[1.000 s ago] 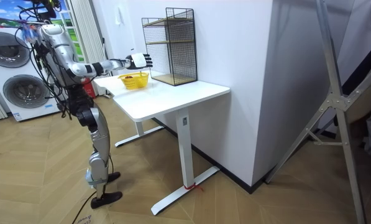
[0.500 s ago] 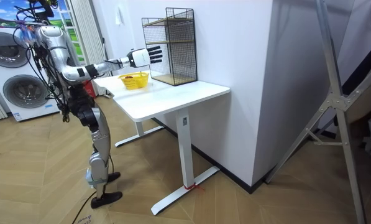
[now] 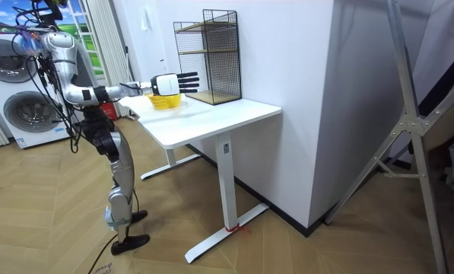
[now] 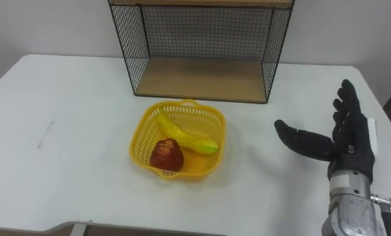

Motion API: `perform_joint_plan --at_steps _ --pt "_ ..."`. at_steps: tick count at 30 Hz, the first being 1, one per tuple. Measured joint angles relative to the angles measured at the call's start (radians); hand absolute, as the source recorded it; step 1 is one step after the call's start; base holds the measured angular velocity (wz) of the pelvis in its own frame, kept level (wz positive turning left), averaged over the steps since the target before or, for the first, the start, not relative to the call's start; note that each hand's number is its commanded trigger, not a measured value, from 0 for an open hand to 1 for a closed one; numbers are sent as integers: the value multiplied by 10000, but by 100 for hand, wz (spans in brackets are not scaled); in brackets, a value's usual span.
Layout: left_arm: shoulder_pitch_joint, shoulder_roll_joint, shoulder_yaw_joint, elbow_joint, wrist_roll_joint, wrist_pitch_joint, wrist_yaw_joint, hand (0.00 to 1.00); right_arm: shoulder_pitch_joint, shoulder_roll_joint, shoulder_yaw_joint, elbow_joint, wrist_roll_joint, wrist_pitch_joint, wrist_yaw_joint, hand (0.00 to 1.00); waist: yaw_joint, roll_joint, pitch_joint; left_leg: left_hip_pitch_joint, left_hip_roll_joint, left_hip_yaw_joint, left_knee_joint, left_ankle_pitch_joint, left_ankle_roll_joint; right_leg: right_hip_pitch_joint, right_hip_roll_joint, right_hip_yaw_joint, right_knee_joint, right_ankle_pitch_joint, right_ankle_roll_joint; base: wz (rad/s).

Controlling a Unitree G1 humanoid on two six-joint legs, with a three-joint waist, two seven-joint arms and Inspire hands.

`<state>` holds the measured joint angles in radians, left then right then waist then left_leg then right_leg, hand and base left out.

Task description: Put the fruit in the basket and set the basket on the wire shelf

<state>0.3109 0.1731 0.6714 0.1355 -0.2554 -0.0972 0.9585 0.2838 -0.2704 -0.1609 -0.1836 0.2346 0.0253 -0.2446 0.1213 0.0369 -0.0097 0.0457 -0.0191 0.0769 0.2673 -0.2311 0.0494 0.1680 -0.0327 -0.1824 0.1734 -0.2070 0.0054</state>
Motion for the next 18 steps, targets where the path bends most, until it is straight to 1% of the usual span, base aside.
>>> perform_joint_plan --at_steps 2,4,5,6,7,8,9,10,11,12,13,14,15,17,18 --pt "-26 0 -315 -996 154 -217 180 0 0 115 -2 1 -10 -258 -64 0 -33 -41 16 -12 -1 -2 2 0 0 -9 3 -14 -1 1 0 0" --pt "-67 -1 -613 -1450 156 -348 174 0 1 202 -1 13 2 -425 -30 0 -107 -30 26 -31 -25 -54 -1 0 0 4 -7 -101 -19 2 2 9" --pt "-89 -5 -811 -1817 156 -349 109 0 0 294 -20 102 -9 -543 17 0 -171 -42 33 -63 -37 -114 16 0 1 -7 -9 -130 -23 1 2 12" --pt "-105 -6 -914 -2033 154 -352 85 0 -2 375 -57 144 -8 -560 65 0 -190 -52 33 -74 -35 -116 22 0 1 -31 -7 -129 -23 1 2 7" --pt "-141 -5 -1137 -2336 110 -497 -12 0 -3 489 -50 170 -5 -582 134 0 -183 -61 60 -79 -33 -109 19 1 2 -63 -6 -125 -22 2 2 0" --pt "-211 -5 -1450 -2365 130 -727 -237 0 -3 570 1 171 -15 -627 203 0 -176 -49 84 -66 -35 -81 12 3 5 -64 -10 -111 -23 2 3 -4" --pt "-238 -5 -1622 -2367 130 -780 -367 0 -1 585 59 191 -15 -695 251 0 -175 -17 107 -63 -35 -76 14 3 6 -56 -12 -114 -25 2 3 0" --pt "-309 -4 -2034 -2380 130 -845 -676 0 -2 604 188 242 -14 -839 420 0 -237 11 148 -89 -37 -82 47 3 7 -76 -17 -123 -17 3 4 6" --pt "-377 -4 -2505 -2432 131 -886 -1054 0 -20 674 289 340 20 -975 617 0 -305 17 164 -172 -49 -128 72 7 14 -124 -20 -144 -23 3 4 7" --pt "-411 -4 -2723 -2436 130 -927 -1284 0 -45 729 334 396 77 -1005 722 0 -357 0 185 -176 -52 -132 67 11 18 -133 -22 -145 -26 2 4 5" --pt "-473 -5 -3163 -2446 108 -1001 -1708 0 -71 821 446 489 347 -1015 915 0 -418 -13 203 -182 -54 -131 50 11 17 -116 -18 -156 -34 3 4 0" --pt "-489 -5 -3636 -2446 108 -1065 -2121 0 -73 834 573 559 520 -1017 1091 0 -472 -35 204 -209 -94 -127 35 10 17 -87 -16 -159 -24 3 4 0" --pt "-489 -5 -3844 -2447 108 -1082 -2360 0 -82 834 615 589 643 -1031 1210 0 -469 -40 208 -231 -97 -123 32 10 17 -95 -14 -151 -22 3 4 0" --pt "-640 -11 -4606 -2447 28 -1137 -3299 0 -224 858 699 997 841 -1341 1625 0 -656 -162 262 -247 -106 -107 28 11 17 -116 -12 -113 -25 3 4 0" --pt "-711 -12 -4817 -2446 -24 -1137 -3510 0 -252 874 720 1060 1005 -1343 1665 0 -683 -192 264 -245 -104 -91 17 11 17 -125 -10 -94 -25 3 4 -5"
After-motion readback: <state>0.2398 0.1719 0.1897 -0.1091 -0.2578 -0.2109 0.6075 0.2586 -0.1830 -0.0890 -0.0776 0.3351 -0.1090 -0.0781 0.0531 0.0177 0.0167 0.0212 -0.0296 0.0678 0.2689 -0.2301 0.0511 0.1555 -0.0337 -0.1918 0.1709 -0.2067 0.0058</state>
